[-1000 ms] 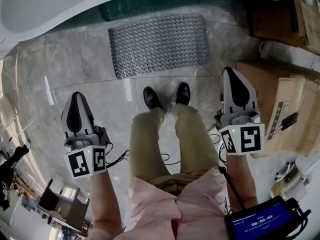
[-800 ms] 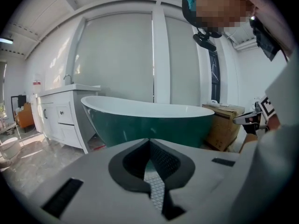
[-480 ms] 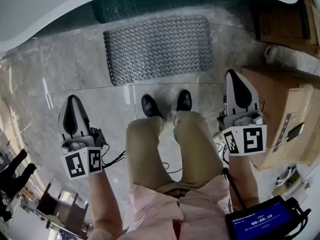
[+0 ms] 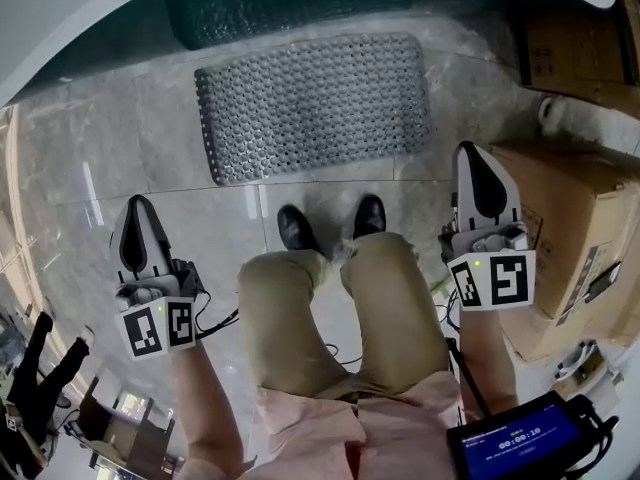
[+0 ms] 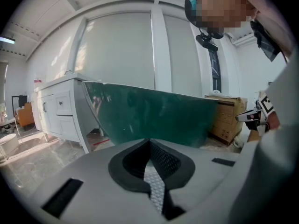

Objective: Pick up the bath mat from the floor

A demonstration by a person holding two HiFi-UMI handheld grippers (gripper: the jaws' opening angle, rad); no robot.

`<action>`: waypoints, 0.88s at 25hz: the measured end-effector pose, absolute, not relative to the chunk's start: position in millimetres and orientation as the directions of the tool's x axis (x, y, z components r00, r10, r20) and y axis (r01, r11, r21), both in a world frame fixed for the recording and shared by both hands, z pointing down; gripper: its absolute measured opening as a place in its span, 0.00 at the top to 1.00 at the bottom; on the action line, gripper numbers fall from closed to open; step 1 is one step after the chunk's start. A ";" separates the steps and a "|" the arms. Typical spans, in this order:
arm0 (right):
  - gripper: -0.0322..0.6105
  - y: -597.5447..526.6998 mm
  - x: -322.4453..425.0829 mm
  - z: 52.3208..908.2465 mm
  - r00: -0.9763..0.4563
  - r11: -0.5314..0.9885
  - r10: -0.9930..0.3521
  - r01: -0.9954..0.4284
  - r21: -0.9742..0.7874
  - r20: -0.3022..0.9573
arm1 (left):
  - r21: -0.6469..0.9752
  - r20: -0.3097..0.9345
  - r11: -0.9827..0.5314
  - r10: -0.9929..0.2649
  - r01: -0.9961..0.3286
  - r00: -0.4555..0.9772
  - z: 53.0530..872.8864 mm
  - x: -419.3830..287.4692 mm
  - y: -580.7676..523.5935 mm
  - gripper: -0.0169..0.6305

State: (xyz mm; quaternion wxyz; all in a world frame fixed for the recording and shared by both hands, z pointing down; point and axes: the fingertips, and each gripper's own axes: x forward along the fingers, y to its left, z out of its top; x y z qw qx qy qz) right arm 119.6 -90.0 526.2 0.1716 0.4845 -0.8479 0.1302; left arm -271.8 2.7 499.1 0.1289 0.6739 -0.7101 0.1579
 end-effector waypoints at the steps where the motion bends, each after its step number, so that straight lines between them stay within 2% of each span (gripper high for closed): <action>1: 0.92 -90.8 120.7 532.6 -0.468 0.492 -0.780 -0.869 -0.055 0.415 | -0.052 0.395 0.039 -0.917 -0.998 -0.056 505.0 -272.7 2.2 0.94; 22: 0.92 -120.0 119.9 657.1 -0.441 0.466 -0.799 -0.884 -0.042 0.409 | -0.046 0.415 0.048 -0.908 -0.998 -0.063 641.7 -306.5 -6.5 0.94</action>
